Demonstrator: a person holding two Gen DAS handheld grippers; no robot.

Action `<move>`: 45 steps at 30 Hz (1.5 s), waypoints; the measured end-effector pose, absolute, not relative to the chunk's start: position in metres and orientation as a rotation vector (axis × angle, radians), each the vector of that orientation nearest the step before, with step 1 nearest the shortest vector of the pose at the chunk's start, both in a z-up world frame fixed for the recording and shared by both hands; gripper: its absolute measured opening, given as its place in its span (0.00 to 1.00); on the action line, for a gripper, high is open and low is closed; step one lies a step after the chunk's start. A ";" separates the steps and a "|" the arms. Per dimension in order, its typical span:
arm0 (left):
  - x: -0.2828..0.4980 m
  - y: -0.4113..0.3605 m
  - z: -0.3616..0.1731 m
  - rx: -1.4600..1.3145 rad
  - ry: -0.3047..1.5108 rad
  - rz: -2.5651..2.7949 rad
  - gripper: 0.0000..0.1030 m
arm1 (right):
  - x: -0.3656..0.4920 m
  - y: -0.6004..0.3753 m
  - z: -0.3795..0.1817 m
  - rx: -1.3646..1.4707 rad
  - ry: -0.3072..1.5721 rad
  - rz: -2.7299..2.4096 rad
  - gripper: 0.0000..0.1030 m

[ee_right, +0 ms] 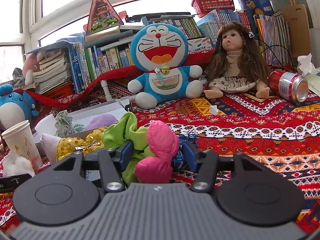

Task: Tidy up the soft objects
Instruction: 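Move left tool to the white fluffy plush while right tool approaches the green and pink plush, then close left tool on the fluffy plush while right tool grips the green and pink plush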

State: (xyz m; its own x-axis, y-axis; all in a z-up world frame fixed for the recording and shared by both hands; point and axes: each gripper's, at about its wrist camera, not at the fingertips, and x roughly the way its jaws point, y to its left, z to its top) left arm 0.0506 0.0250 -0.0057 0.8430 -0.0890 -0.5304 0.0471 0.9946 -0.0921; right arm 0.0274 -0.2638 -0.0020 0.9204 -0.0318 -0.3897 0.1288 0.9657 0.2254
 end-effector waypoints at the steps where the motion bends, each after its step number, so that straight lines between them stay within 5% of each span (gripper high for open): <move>1: 0.050 0.025 -0.005 -0.076 0.563 -0.071 0.69 | 0.027 -0.263 -0.002 0.249 0.394 -0.083 0.52; 15: 0.020 0.015 0.013 -0.047 0.521 -0.133 0.61 | 0.018 -0.263 0.008 0.265 0.356 -0.077 0.38; 26: 0.021 0.005 0.059 -0.057 0.463 -0.269 0.61 | 0.019 -0.261 0.044 0.255 0.269 -0.034 0.37; 45: 0.166 0.022 0.166 -0.125 0.536 -0.357 0.61 | 0.109 -0.257 0.110 0.339 0.252 0.125 0.38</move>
